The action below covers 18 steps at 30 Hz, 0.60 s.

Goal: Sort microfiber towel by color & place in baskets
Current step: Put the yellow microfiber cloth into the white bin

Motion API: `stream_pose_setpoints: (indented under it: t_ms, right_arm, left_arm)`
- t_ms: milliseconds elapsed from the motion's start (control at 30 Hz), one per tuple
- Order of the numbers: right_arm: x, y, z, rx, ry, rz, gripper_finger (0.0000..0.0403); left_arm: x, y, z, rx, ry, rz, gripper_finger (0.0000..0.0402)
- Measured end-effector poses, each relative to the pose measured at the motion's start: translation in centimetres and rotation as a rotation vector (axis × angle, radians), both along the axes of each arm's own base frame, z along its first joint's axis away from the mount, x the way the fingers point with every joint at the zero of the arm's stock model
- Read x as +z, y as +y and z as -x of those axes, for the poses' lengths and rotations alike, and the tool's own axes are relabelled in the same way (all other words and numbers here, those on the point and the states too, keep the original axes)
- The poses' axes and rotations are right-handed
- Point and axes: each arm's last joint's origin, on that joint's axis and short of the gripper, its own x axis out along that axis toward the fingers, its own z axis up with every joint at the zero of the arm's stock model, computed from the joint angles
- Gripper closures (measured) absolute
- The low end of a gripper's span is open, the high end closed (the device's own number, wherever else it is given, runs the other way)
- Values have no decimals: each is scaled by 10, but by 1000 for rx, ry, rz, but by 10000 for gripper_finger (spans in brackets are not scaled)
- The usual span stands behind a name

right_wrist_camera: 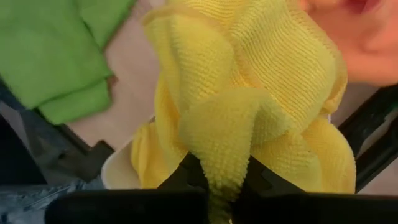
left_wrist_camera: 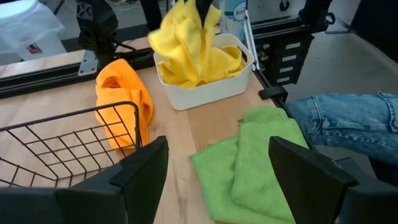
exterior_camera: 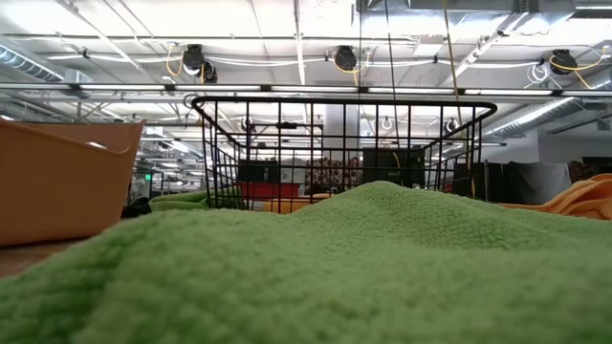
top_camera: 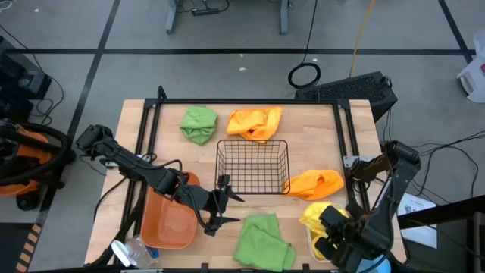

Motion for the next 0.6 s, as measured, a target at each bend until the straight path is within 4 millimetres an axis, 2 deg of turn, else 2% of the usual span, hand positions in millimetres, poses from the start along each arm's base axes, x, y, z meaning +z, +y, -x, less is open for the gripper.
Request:
stream_pose_setpoints:
  t_ms: [267, 600]
  right_arm:
    - [-36, -1, 3, -34, 69, -15, 385]
    - [-61, -7, 10, -77, 181, -3, 383]
  left_arm:
    - [0, 0, 0, -3, -3, -7, 119]
    - [0, 0, 0, -5, -7, -9, 119]
